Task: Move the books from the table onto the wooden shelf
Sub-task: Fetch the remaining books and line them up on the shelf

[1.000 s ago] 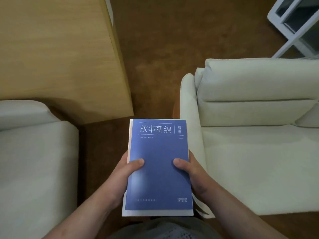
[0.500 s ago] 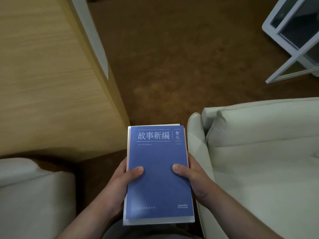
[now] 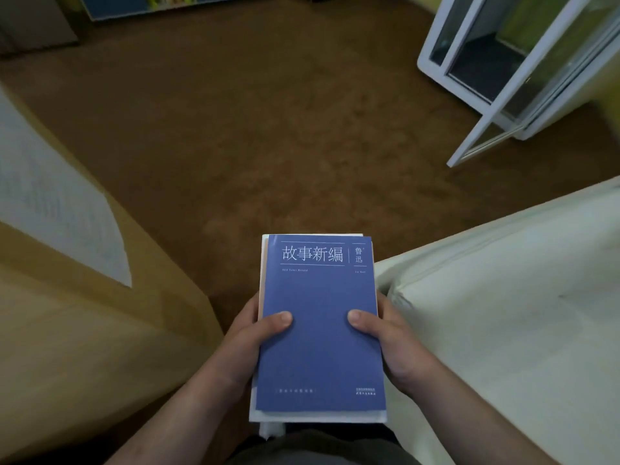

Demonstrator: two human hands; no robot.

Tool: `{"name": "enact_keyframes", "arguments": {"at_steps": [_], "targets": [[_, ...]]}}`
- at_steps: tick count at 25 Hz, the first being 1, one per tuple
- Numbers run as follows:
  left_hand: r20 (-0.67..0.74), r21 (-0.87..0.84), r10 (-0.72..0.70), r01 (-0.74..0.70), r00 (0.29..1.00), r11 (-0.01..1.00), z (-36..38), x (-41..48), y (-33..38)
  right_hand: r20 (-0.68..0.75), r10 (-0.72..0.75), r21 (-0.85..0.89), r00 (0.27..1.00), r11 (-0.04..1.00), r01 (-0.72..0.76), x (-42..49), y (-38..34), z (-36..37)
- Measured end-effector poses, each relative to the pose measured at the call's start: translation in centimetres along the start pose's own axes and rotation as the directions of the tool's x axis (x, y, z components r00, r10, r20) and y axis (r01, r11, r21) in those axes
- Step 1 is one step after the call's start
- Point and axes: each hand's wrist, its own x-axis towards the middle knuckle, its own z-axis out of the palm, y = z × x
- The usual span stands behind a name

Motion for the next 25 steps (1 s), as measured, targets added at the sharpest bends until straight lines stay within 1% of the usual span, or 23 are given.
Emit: {"name": "enact_keyframes", "arguments": {"at_steps": [3,7,11,13,15,19,22,25], "targets": [[0.026,0.039,-0.005,0.004,1.0,0.999,1.4,5.2,2.2,-0.054,-0.029,-0.014,0.998,1.0,0.028,3.4,-2.1,-2.8],[0.058,0.071,-0.062,0.058,0.996,0.996,3.6,10.7,5.1,-0.041,-0.049,0.014,0.998,0.999,0.049,7.3,-4.6,-6.4],[0.096,0.102,-0.066,0.056,0.993,0.993,5.2,15.9,7.8,-0.027,-0.092,0.081,0.995,0.992,0.094,10.9,-7.4,-8.5],[0.124,0.09,-0.057,0.046,0.991,0.995,5.6,17.9,8.9,-0.031,-0.095,0.12,0.995,0.988,0.098,12.5,-8.5,-9.1],[0.152,0.091,-0.061,0.048,0.987,0.995,5.6,19.7,9.9,-0.052,-0.086,0.118,0.995,0.989,0.092,14.1,-9.2,-9.5],[0.197,0.085,-0.087,0.071,0.977,0.994,4.2,24.7,12.2,-0.116,-0.061,0.11,0.991,0.991,0.074,18.5,-10.9,-9.4],[0.192,0.091,-0.108,0.092,0.976,0.992,1.7,29.4,15.0,-0.18,-0.04,0.102,0.983,0.993,0.059,23.5,-13.1,-8.3],[0.192,0.072,-0.123,0.111,0.974,0.991,-1.7,33.8,18.5,-0.183,-0.007,0.101,0.983,0.995,0.026,29.3,-16.1,-6.5]]}}
